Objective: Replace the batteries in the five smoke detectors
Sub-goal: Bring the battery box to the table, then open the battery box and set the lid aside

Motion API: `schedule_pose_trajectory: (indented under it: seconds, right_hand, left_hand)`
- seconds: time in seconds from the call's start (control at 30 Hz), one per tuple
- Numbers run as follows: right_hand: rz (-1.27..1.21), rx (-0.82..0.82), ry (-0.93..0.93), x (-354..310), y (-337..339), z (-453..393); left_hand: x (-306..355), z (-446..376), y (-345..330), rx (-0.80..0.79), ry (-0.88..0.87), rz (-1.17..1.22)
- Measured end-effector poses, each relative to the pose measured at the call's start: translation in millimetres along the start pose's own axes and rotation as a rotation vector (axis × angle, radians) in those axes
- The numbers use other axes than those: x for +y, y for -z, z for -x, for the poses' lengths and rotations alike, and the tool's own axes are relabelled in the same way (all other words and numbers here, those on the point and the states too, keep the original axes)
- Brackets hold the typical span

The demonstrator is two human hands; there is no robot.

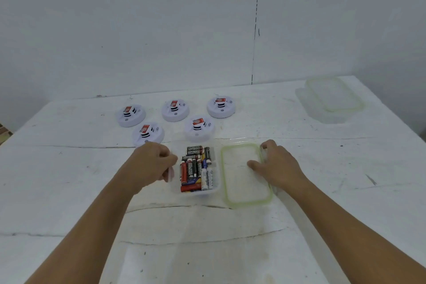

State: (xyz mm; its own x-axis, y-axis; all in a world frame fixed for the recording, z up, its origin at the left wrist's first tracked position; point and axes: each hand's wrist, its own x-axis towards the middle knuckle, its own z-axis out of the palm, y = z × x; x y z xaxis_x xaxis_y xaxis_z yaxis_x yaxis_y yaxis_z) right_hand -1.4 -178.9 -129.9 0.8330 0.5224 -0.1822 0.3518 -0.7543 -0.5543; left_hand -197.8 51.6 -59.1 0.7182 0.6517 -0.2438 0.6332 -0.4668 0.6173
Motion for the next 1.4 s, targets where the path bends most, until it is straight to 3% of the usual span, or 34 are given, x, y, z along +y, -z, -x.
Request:
schedule_pose_trajectory:
  seconds: [0.43,0.57,0.83,1.03,1.1,1.23,1.4]
  right_hand:
    - [-0.136,0.010,0.020,7,5,-2]
    - [-0.269,0.009,0.009,13,6,-4]
    - [-0.306,0.009,0.007,17,5,-5]
    - [-0.296,0.027,0.003,16,7,-2]
    - [-0.298,0.042,-0.016,14,9,0]
    - [-0.185,0.060,-0.025,10,12,4]
    - [-0.109,0.062,-0.057,10,15,8]
  left_hand:
    - [56,-7,-50,-0.103,-0.093,0.088]
    - [61,-9,-64,-0.124,-0.100,0.084]
    - [60,-12,-77,-0.137,-0.111,0.076]
    - [66,0,-69,-0.125,-0.057,-0.174]
    - [66,2,-66,-0.195,-0.001,-0.255]
    - [68,2,-70,-0.380,0.075,-0.040]
    - [64,-12,-76,-0.351,0.026,0.158]
